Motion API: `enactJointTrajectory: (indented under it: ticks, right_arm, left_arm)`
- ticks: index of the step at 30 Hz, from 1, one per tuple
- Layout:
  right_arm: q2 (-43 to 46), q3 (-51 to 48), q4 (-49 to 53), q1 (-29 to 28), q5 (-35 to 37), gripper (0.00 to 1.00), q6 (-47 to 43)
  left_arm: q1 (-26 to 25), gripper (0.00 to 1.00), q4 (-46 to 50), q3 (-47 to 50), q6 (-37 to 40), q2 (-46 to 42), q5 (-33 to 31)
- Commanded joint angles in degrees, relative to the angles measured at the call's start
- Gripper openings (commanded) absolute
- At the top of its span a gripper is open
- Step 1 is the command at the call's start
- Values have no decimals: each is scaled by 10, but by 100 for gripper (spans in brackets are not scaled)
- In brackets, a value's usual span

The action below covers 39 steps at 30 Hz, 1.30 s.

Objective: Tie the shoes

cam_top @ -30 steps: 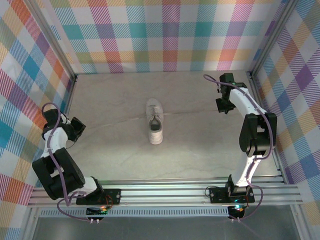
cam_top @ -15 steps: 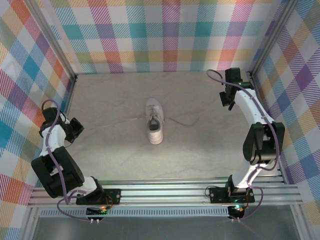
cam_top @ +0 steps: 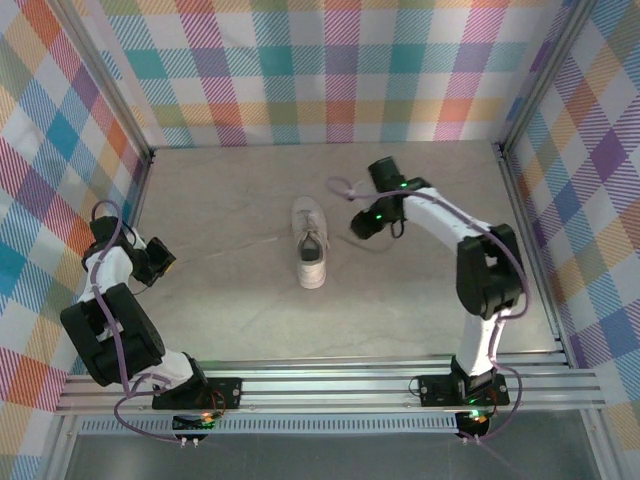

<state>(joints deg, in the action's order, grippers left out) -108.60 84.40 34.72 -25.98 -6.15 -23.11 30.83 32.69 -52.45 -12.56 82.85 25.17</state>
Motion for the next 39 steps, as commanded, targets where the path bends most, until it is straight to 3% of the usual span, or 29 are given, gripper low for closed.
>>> enactJointTrajectory:
  ticks: [1, 13, 21, 27, 35, 37, 39]
  right_arm:
    - [-50, 54, -24, -20, -115, 61, 2]
    - [-165, 169, 47, -35, -186, 64, -65]
    - [-144, 138, 66, -43, -207, 64, -92]
    - [-129, 112, 69, -43, -262, 64, -127]
    - [-162, 144, 90, -60, -242, 61, -127]
    - [-158, 138, 95, -60, -244, 53, -128]
    - [-152, 125, 81, -61, -221, 27, -107]
  left_arm:
    - [-4, 0, 2, -20, 5, 8, 24]
    - [-16, 0, 13, -53, 18, 46, 40]
    - [-21, 0, 9, -60, 16, 57, 36]
    - [-26, 0, 5, -65, 12, 67, 44]
    - [-47, 0, 8, -70, 7, 76, 35]
    - [-47, 0, 10, -70, 6, 76, 32]
    - [-47, 0, 11, -71, 7, 78, 31]
